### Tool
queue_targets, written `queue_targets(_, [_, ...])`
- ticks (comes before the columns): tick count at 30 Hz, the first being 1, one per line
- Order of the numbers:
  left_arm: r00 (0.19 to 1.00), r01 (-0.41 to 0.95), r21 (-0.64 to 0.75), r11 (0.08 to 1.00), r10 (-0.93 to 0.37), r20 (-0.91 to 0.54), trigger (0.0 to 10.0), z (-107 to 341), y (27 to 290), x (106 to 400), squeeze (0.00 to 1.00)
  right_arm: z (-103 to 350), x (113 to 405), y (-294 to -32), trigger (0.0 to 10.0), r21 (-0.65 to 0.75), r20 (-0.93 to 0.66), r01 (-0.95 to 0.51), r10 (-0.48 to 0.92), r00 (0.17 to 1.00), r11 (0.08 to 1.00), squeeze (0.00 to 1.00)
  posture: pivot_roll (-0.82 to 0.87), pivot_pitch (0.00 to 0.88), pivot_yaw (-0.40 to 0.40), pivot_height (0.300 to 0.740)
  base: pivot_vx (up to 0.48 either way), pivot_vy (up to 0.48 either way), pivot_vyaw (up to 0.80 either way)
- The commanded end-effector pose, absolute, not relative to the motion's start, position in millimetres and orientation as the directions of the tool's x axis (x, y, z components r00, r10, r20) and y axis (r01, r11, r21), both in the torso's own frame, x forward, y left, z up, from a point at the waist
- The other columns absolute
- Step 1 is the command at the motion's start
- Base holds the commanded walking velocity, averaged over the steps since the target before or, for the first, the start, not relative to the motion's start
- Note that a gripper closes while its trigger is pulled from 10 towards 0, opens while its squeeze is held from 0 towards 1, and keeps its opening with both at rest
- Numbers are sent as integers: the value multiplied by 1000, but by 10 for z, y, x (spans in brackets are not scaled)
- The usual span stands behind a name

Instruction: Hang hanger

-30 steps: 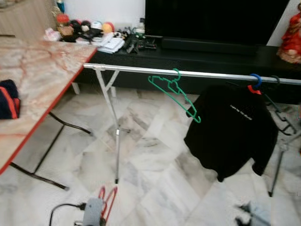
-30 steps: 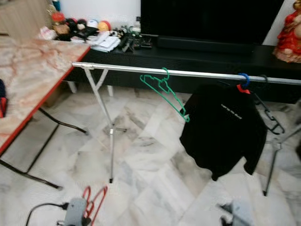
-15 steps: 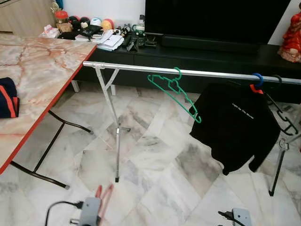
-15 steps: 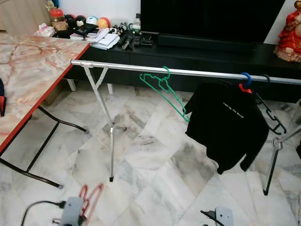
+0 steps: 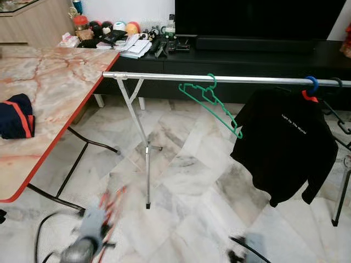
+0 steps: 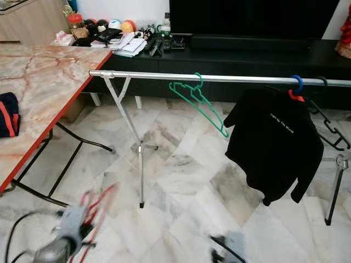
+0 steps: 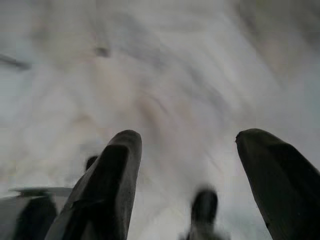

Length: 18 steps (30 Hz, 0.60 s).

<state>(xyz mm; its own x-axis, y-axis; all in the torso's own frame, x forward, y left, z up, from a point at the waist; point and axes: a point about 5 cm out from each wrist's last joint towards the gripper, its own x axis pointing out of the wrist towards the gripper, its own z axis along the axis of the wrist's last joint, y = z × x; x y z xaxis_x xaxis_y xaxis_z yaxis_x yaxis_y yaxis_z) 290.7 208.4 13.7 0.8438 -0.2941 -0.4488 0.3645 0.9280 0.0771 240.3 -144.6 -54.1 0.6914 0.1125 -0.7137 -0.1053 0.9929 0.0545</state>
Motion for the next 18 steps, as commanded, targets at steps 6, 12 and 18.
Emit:
queue_targets(6, [508, 818, 73, 570, -659, -555, 10000, 298, 1858, 2876, 0, 62, 3028, -1628, 10000, -146, -537, -439, 301, 788, 887, 0, 51, 180, 57, 740, 0, 0, 0])
queue_targets(12, [344, 918, 75, 389, -689, -638, 10000, 375, 1811, 2875, 0, 619, 3308, -2008, 10000, -307, -503, -642, 453, 736, 703, 0, 27, 201, 64, 740, 0, 0, 0])
queue_targets(18, [239, 959, 35, 280, -741, -628, 10000, 480, 1645, 2876, 0, 783, 3183, -1917, 10000, -244, -543, -870, 683, 488, 427, 0, 1, 199, 66, 740, 0, 0, 0])
